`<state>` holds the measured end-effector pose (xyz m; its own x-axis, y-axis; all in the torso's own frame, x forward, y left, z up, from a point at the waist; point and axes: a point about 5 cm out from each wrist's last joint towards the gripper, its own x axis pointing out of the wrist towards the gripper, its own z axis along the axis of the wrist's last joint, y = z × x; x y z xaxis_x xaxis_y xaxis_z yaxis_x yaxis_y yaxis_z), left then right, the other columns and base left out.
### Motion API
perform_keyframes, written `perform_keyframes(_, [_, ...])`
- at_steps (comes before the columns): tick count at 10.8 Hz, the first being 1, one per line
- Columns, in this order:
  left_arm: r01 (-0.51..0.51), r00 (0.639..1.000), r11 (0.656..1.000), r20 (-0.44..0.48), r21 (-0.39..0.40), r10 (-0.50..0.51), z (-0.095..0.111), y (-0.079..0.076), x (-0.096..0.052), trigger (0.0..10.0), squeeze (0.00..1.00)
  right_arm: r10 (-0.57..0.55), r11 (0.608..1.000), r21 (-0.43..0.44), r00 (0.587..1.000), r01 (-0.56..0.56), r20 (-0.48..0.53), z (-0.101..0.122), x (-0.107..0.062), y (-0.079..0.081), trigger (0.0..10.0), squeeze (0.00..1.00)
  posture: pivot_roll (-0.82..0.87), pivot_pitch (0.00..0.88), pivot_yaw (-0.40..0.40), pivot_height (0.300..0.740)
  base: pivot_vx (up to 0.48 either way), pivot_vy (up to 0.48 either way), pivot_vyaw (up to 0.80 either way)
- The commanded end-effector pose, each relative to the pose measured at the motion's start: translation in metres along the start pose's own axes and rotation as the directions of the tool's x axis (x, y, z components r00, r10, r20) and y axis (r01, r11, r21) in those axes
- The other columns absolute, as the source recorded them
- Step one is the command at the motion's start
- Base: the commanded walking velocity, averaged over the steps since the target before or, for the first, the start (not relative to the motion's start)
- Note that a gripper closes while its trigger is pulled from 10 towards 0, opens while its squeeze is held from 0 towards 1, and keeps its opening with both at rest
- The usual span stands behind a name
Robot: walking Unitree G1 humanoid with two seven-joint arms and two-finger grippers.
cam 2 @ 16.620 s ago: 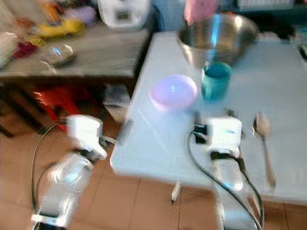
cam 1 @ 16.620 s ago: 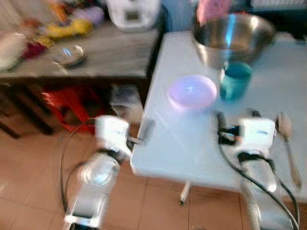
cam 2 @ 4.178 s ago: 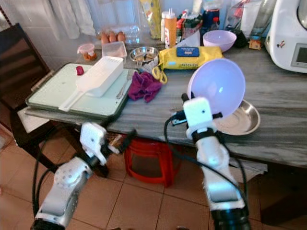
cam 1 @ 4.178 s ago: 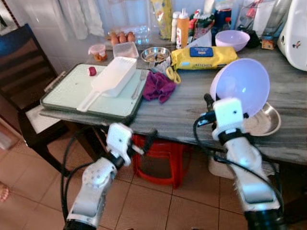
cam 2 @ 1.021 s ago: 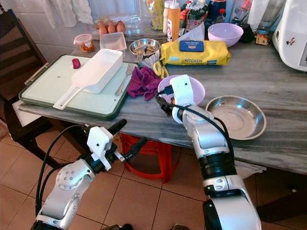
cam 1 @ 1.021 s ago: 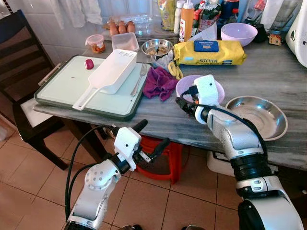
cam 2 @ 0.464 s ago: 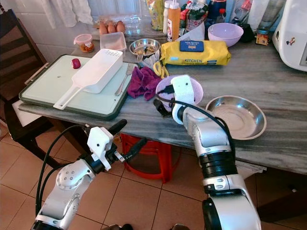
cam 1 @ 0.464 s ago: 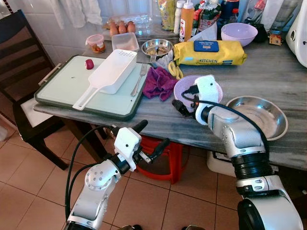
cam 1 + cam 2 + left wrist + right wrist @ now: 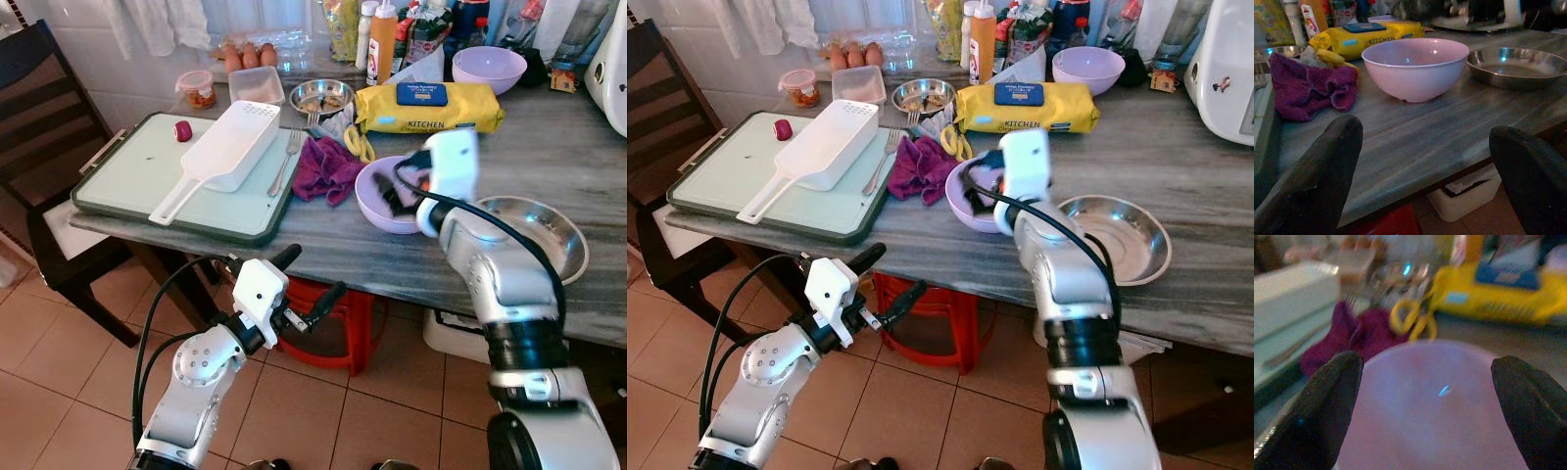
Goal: Setting the table
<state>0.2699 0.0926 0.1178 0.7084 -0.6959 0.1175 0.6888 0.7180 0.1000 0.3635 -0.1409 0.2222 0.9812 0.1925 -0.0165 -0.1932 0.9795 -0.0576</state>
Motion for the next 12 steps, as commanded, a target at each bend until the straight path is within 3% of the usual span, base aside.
perform_keyframes(1, [0.006,1.0,1.0,-0.012,0.01,-0.006,-0.002,0.002,-0.002,10.0,0.0,-0.045,0.999,-0.019,0.997,0.046,0.069,0.009,-0.005,-0.005,10.0,1.0,-0.15,0.118,0.094,0.74,0.0,0.0,0.0])
perform_keyframes(3, [0.001,1.0,1.0,-0.01,0.01,-0.001,-0.002,0.002,-0.002,10.0,0.0,-0.206,0.969,-0.111,0.97,0.221,0.133,0.012,-0.024,-0.027,10.0,1.0,-0.16,0.118,0.093,0.74,0.0,0.0,0.0])
perform_keyframes(5, [0.01,1.0,1.0,0.005,0.004,-0.01,0.0,0.001,-0.002,10.0,0.0,-0.292,0.944,-0.124,0.949,0.305,0.116,0.0,-0.042,-0.04,10.0,1.0,-0.17,0.123,0.095,0.74,0.0,0.0,0.0])
perform_keyframes(6, [0.014,1.0,1.0,0.009,0.003,-0.014,0.002,0.002,-0.001,10.0,0.0,-0.358,0.922,-0.142,0.933,0.36,0.036,-0.017,-0.052,-0.049,10.0,1.0,-0.17,0.125,0.095,0.74,0.0,0.0,0.0])
perform_keyframes(8, [0.012,1.0,1.0,0.011,0.005,-0.012,0.003,0.004,-0.001,10.0,0.0,-0.451,0.89,-0.093,0.891,0.446,-0.047,-0.031,-0.065,-0.058,10.0,1.0,-0.18,0.131,0.091,0.74,0.0,0.0,0.0])
perform_keyframes(12, [0.003,1.0,1.0,0.015,0.004,-0.003,0.003,0.003,0.0,10.0,0.0,-0.517,0.855,-0.046,0.841,0.517,-0.161,-0.047,-0.073,-0.063,10.0,1.0,-0.18,0.132,0.085,0.74,0.0,0.0,0.0])
